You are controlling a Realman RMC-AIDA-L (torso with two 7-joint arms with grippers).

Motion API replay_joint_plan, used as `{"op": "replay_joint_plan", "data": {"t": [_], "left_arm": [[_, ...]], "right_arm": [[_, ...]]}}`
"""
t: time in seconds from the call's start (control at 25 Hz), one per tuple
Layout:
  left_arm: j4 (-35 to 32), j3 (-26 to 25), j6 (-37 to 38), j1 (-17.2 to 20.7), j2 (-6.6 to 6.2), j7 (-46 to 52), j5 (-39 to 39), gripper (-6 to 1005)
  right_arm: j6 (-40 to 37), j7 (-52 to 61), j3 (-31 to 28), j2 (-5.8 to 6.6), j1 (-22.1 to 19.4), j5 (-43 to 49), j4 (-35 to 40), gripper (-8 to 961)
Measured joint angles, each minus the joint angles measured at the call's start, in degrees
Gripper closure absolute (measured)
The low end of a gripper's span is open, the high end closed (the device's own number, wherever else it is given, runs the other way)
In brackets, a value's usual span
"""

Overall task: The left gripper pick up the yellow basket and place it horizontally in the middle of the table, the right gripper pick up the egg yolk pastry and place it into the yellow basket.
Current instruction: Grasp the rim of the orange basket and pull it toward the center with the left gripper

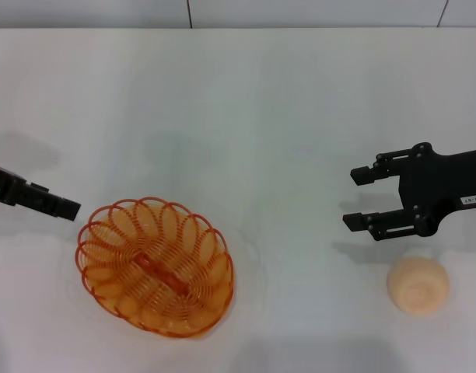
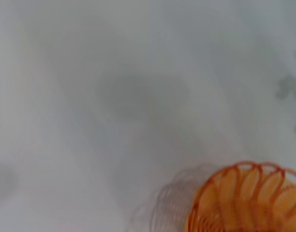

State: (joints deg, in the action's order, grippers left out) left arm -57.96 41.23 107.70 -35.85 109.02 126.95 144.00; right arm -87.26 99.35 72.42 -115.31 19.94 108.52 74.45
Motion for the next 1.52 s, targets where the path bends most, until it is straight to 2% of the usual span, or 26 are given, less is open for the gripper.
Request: {"op": "replay_joint_plan", "data": {"t": [0.2,0.36,0.56,0.88,1.0,1.24,1.52], "left_arm": [[0.36,5.03,-1.23,-0.38,0.76,0.57,2.59,139],[0.44,6.70,-1.96,-2.02,1.39,1.96,6.36,142],[0.94,7.32,-2.03,-5.01,1.55,3.57,9.06,145],[2.82,12.83,-1.96,-8.58,1.76,7.94,9.55,150],[4.93,13.40,-2.72,-9.86,2.04,8.62,9.74,152],[6.56,13.50,-5.42,-10.86,3.72,9.06,11.00,155],[9.92,13.54,-7.86,-11.96,4.31,9.50,11.22,160]], "right_arm": [[0.06,0.01,0.22,0.00,0.07,-0.22,0.00,279],[-0.03,0.03,0.20,0.00,0.09,-0.82,0.00,279],[-0.12,0.05,0.30,0.00,0.10,-0.86,0.04,279],[-0.18,0.05,0.29,0.00,0.10,-0.86,0.08,280],[-0.19,0.00,0.27,0.00,-0.06,-0.86,0.08,280],[-0.19,-0.20,0.26,-0.02,-0.37,-0.86,0.09,280],[-0.19,-0.27,0.34,-0.09,-0.44,-1.14,-0.12,281]]}}
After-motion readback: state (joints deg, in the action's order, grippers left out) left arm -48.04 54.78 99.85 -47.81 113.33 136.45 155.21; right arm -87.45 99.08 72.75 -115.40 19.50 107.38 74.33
